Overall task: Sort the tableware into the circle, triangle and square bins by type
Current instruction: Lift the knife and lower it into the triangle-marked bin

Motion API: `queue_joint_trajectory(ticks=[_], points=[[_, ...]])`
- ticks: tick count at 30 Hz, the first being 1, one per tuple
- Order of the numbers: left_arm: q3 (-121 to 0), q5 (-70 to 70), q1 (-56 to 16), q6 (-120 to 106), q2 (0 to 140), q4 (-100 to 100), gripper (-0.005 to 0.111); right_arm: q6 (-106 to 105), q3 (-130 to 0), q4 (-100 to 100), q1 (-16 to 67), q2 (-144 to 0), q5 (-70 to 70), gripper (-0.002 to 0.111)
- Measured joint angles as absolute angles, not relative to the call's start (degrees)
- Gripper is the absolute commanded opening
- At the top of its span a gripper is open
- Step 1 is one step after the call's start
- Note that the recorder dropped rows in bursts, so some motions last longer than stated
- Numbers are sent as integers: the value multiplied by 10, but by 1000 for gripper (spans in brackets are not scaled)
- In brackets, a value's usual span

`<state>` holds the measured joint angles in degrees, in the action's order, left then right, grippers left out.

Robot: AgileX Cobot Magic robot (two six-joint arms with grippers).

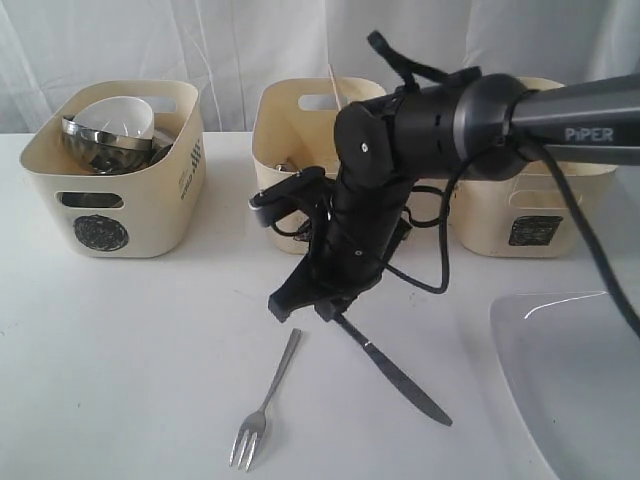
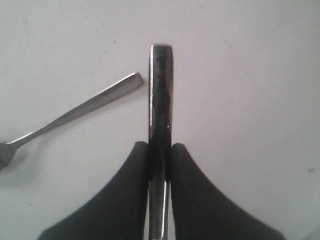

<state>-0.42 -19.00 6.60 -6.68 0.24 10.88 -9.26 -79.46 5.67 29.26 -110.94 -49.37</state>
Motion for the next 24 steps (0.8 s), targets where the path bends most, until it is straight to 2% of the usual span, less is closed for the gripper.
queue_joint_trajectory(ticks=[11,24], points=[[-4,-190,66,-67,2,109,0,-97,-794,54,291,-1013,-490,0],[-4,-190,66,-67,2,109,0,-97,-794,59,234,-934,-277,0]])
